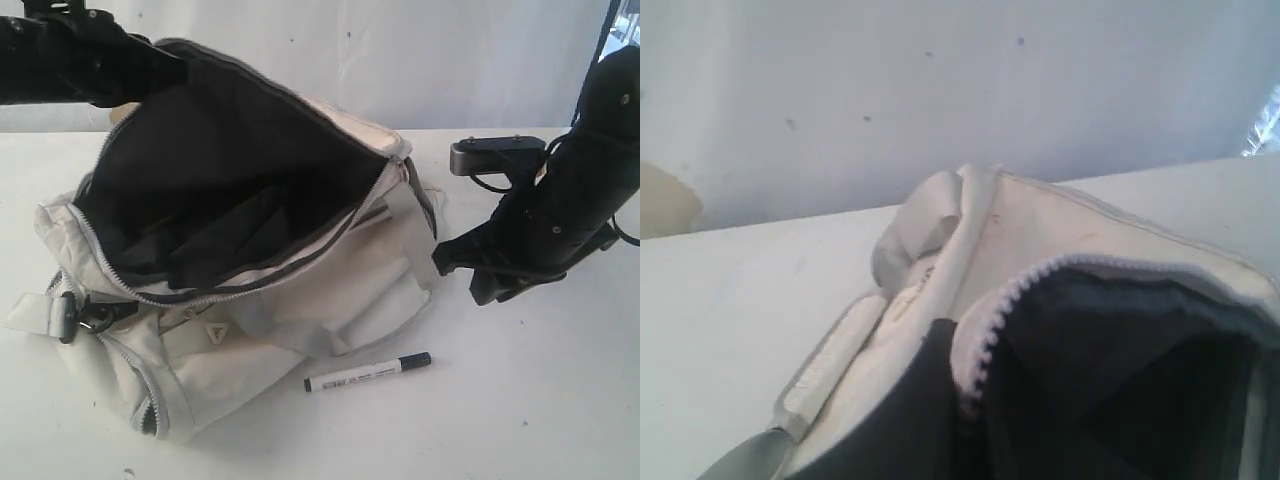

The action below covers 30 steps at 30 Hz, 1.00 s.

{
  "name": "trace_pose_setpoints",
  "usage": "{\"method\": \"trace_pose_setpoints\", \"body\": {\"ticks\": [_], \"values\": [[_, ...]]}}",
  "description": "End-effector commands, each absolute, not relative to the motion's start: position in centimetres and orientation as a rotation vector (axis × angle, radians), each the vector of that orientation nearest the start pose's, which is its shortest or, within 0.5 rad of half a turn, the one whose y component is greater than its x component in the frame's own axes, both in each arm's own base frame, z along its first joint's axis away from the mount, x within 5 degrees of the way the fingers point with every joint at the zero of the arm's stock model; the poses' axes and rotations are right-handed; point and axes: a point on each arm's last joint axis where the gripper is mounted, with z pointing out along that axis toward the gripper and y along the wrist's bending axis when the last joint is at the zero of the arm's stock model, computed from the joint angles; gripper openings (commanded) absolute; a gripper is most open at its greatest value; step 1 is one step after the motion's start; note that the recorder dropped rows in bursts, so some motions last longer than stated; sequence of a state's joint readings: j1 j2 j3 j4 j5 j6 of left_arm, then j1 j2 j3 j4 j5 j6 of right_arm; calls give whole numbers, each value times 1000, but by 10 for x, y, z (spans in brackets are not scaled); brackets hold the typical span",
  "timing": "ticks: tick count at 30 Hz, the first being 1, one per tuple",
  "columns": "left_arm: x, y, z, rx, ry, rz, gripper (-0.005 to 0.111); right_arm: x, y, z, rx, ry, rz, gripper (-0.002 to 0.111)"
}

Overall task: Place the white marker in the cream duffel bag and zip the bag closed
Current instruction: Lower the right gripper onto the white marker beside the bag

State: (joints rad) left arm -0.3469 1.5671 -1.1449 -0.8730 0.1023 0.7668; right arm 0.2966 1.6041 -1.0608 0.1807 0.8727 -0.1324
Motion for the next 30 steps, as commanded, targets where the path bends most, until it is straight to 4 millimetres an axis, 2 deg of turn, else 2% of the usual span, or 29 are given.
{"method": "trace_pose_setpoints", "body": {"ticks": [1, 4, 8, 12, 20, 26, 30], "values": [[349, -109, 315, 139, 1943, -363, 0, 288, 106, 229, -667, 2769, 328, 19], [351, -102, 316, 116, 1938, -345, 0, 287, 115, 232, -861, 2664, 433, 19], [354, -98, 317, 92, 1916, -313, 0, 287, 124, 236, -1009, 2526, 541, 20], [354, -98, 316, 100, 1921, -316, 0, 288, 129, 239, -1019, 2458, 599, 25], [352, -101, 314, 122, 1947, -341, 0, 288, 130, 240, -998, 2454, 630, 40], [352, -101, 314, 124, 1950, -344, 0, 278, 146, 237, -1200, 2398, 656, 50], [352, -102, 313, 129, 1954, -349, 0, 277, 163, 223, -1280, 2379, 645, 56]]}}
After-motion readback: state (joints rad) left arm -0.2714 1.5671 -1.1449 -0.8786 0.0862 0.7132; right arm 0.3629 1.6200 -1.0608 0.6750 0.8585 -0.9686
